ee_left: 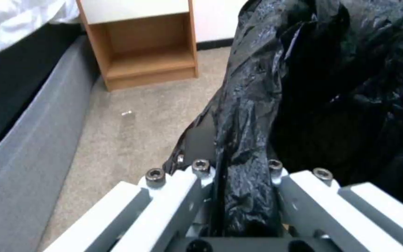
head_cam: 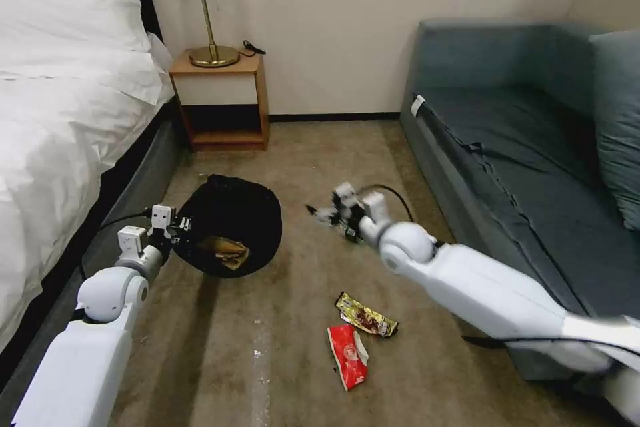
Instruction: Pick up the trash bin, then pick up the garbage on the floor and place it into the trash bin.
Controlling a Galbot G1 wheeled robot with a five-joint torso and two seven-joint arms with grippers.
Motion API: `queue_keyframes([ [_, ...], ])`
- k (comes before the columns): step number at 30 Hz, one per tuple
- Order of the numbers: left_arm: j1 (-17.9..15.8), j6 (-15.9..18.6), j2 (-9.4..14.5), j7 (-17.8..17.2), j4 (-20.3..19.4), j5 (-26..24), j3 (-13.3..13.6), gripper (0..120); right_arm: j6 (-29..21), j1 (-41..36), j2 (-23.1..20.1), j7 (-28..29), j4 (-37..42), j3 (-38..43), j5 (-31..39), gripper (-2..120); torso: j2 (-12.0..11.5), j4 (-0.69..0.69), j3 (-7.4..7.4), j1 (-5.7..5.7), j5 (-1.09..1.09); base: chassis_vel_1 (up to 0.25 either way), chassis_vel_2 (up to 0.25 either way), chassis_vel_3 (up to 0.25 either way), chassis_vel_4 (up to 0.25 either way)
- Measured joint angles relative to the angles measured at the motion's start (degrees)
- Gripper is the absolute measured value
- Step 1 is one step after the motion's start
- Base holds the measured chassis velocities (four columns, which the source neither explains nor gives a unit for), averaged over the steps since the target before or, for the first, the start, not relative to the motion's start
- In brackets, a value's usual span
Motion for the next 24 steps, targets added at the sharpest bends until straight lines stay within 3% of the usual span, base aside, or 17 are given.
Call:
queue_keyframes([
  [10, 1.91, 0.20, -0.54, 0.10, -3.66, 0.13, -0.41, 4, -0.92, -14.55, -3.97, -2.16, -0.16, 6.10, -9.45, 100, 0.00, 0.00, 0.00, 0.00, -0.02, 0.000, 0.000, 0.000, 0.000],
  [24, 4.08, -2.87, -0.48, 2.29, -4.69, 2.40, -4.00, 4, -1.25, -24.65, -3.63, -3.07, 3.24, 9.19, -9.78, 100, 0.00, 0.01, 0.00, 0.00, -0.03, 0.000, 0.000, 0.000, 0.000],
])
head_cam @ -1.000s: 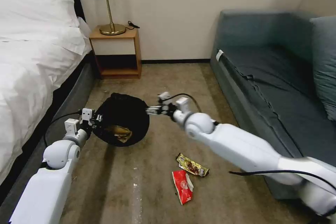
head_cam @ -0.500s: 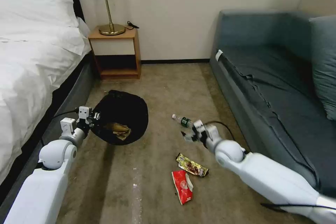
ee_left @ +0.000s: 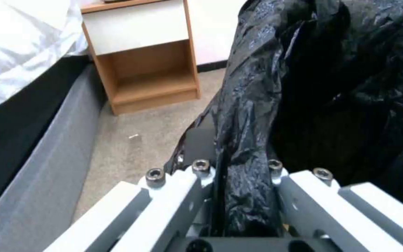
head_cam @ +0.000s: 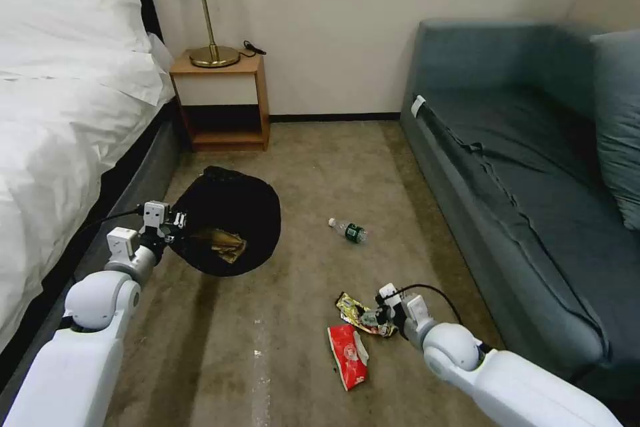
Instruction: Pick up the trash bin, then pick up the garbage on the floor and place it into the trash bin.
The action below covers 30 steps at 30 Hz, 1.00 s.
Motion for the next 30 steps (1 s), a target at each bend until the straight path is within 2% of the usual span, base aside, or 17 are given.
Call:
queue_keyframes([
  [12, 2.44, -0.85, -1.41, 1.70, -0.02, 2.07, -1.95, 4, 4.06, -4.05, 3.89, -2.24, -5.77, 0.22, -6.70, 100, 0.00, 0.00, 0.00, 0.00, 0.00, 0.000, 0.000, 0.000, 0.000],
  [19, 3.44, -1.37, -2.08, 2.17, 0.05, 2.91, -2.21, 4, 5.29, -3.95, 5.36, -3.59, -8.57, -0.28, -7.58, 100, -0.01, 0.00, 0.01, 0.00, 0.00, 0.000, 0.000, 0.000, 0.000],
  [25, 4.65, -2.16, -2.57, 2.72, 0.67, 3.73, -2.93, 4, 8.95, -2.87, 8.40, -5.94, -16.26, -1.10, -10.50, 100, -0.01, 0.00, 0.01, 0.00, 0.01, 0.000, 0.000, 0.000, 0.000],
  [30, 4.99, -2.77, -2.79, 2.99, 1.74, 4.72, -2.99, 4, 10.02, -2.29, 9.61, -6.83, -19.36, -1.16, -11.33, 100, -0.01, 0.00, 0.01, 0.00, 0.00, 0.000, 0.000, 0.000, 0.000],
])
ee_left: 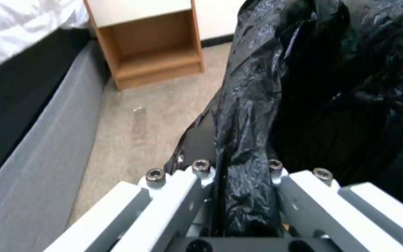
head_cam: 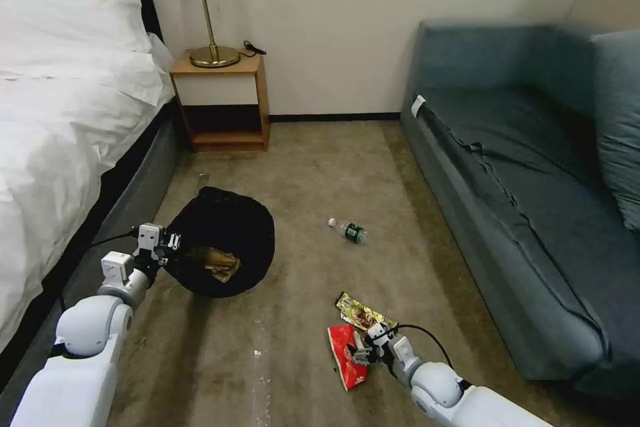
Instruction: Pick up the trash bin, then pick up the garbage on the floor and place it into the trash bin.
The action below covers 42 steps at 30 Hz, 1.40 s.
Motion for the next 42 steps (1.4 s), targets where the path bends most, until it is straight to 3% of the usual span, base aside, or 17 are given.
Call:
queue_keyframes([
  [16, -0.45, -0.38, -1.01, 0.46, 1.47, 1.12, 0.37, 4, 1.36, 0.74, 1.61, -2.28, -2.86, -0.41, -0.08, 96, 0.00, 0.00, 0.00, 0.00, 0.00, 0.000, 0.000, 0.000, 0.000],
  [18, -0.68, -0.38, -1.06, 0.46, 1.55, 1.13, 0.47, 4, 1.48, 0.77, 1.48, -3.46, -2.91, -0.33, 0.00, 86, 0.00, 0.00, 0.00, 0.00, 0.00, 0.000, 0.000, 0.000, 0.000],
  [22, -0.87, -0.38, -1.06, 0.45, 1.63, 1.14, 0.49, 4, 1.64, 0.85, 1.34, -3.92, -3.08, -0.22, 0.05, 76, 0.00, 0.00, 0.00, 0.00, 0.00, 0.000, 0.000, 0.000, 0.000],
  [25, -1.19, -0.38, -1.02, 0.37, 1.83, 1.11, 0.53, 4, 1.78, 1.00, 1.28, -4.35, -3.16, -0.14, 0.13, 59, 0.00, 0.00, 0.00, 0.00, 0.00, 0.000, 0.000, 0.000, 0.000],
  [32, -1.49, -0.34, -1.13, 0.29, 2.06, 1.09, 0.79, 4, 1.85, 1.03, 1.40, -4.40, -3.08, -0.13, 0.27, 39, 0.00, 0.00, 0.00, 0.00, 0.00, 0.000, 0.000, 0.000, 0.000],
  [35, -1.55, -0.29, -1.18, 0.27, 2.15, 1.06, 0.89, 4, 1.87, 1.05, 1.32, -4.35, -2.73, -0.13, 0.33, 23, 0.00, 0.00, 0.00, 0.00, 0.00, 0.000, 0.000, 0.000, 0.000],
  [42, -1.43, -0.22, -1.17, 0.27, 2.08, 0.72, 0.89, 4, 1.99, 1.67, 1.31, -4.15, -2.11, 0.79, 0.53, 1, 0.00, 0.00, 0.00, 0.00, 0.00, 0.000, 0.000, 0.000, 0.000],
])
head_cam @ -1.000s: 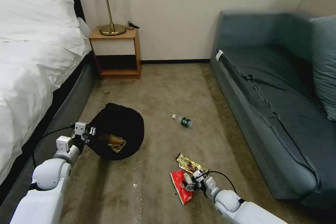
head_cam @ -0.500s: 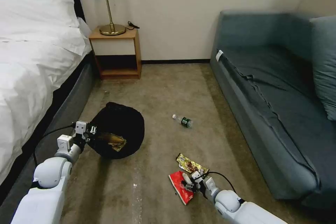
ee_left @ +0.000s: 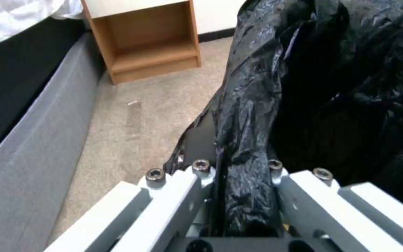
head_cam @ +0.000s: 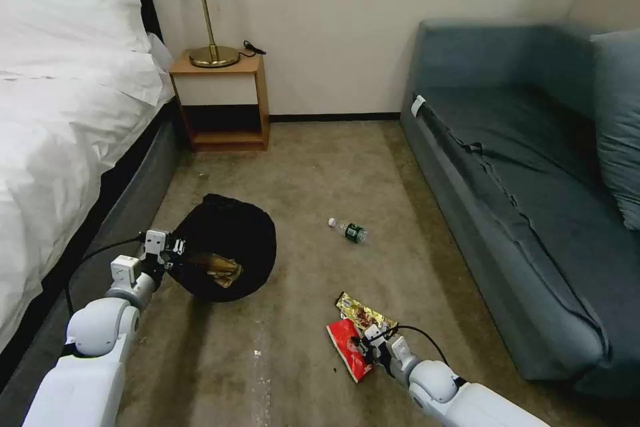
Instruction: Pick up the trash bin, then pick up the garbage on the floor and place it into the trash bin.
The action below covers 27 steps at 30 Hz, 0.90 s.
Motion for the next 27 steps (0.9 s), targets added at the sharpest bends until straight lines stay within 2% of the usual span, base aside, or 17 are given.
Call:
queue_keyframes([
  [11, 0.49, -0.21, 0.05, 0.00, 0.43, -0.22, -0.19, 4, -0.13, 3.50, -0.78, 0.47, 3.77, 3.22, 2.74, 0, 0.00, 0.00, 0.00, 0.00, 0.00, 0.000, 0.000, 0.000, 0.000],
  [17, 0.69, -0.49, 0.00, -0.20, 0.74, -0.23, 0.09, 4, -1.38, 6.17, -2.41, 1.90, 9.83, 5.34, 6.31, 0, 0.00, 0.01, 0.00, 0.00, 0.00, 0.000, 0.000, 0.000, 0.000],
  [19, 0.84, -0.50, -0.02, -1.20, 0.73, -0.56, 0.73, 4, -2.14, 7.56, -3.32, 2.67, 13.58, 7.00, 8.91, 0, 0.00, 0.00, 0.00, 0.00, 0.00, 0.000, 0.000, 0.000, 0.000],
  [27, 1.27, -0.65, -0.61, -1.63, 0.08, -0.67, 1.28, 4, -3.74, 13.32, -3.19, 3.54, 20.61, 12.61, 12.81, 0, 0.00, 0.01, 0.00, 0.00, 0.00, 0.000, 0.000, 0.000, 0.000],
])
